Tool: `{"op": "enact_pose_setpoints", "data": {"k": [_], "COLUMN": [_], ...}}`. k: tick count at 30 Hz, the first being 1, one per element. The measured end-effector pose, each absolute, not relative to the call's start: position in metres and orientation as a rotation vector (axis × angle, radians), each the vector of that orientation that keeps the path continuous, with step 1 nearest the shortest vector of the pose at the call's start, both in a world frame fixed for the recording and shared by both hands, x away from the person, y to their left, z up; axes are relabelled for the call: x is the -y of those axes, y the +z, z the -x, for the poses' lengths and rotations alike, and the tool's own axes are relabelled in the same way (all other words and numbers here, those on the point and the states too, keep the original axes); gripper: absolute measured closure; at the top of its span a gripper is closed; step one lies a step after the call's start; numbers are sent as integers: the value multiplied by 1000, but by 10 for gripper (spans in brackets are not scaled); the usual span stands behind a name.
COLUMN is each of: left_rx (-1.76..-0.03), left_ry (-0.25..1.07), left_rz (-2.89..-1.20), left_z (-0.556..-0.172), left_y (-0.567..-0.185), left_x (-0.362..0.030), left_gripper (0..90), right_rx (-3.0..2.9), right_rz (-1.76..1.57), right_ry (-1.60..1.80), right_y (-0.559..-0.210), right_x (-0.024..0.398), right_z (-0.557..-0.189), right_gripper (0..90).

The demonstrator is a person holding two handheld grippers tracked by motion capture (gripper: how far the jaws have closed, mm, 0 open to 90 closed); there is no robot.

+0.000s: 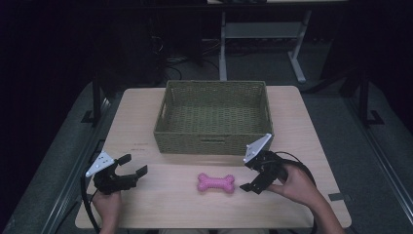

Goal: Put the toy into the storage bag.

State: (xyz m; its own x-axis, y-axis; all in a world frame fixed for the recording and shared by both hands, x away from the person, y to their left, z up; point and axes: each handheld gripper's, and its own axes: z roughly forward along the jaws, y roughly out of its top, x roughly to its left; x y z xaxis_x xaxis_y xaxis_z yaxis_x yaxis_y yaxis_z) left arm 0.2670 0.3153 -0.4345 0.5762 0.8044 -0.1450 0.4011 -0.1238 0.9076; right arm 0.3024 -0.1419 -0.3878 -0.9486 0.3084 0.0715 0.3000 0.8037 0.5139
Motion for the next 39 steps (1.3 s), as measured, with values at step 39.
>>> {"op": "enact_pose_setpoints", "data": {"k": [39], "left_rx": [-1002], "left_ry": [469], "left_rz": [-1728], "left_z": [-267], "left_y": [-434], "left_x": [-316], "left_gripper": [139], "right_rx": [-3106], "right_rz": [-274], "right_ry": [675], "right_y": [-402], "right_x": [63], "right_z": [-326], "right_gripper": [229]}}
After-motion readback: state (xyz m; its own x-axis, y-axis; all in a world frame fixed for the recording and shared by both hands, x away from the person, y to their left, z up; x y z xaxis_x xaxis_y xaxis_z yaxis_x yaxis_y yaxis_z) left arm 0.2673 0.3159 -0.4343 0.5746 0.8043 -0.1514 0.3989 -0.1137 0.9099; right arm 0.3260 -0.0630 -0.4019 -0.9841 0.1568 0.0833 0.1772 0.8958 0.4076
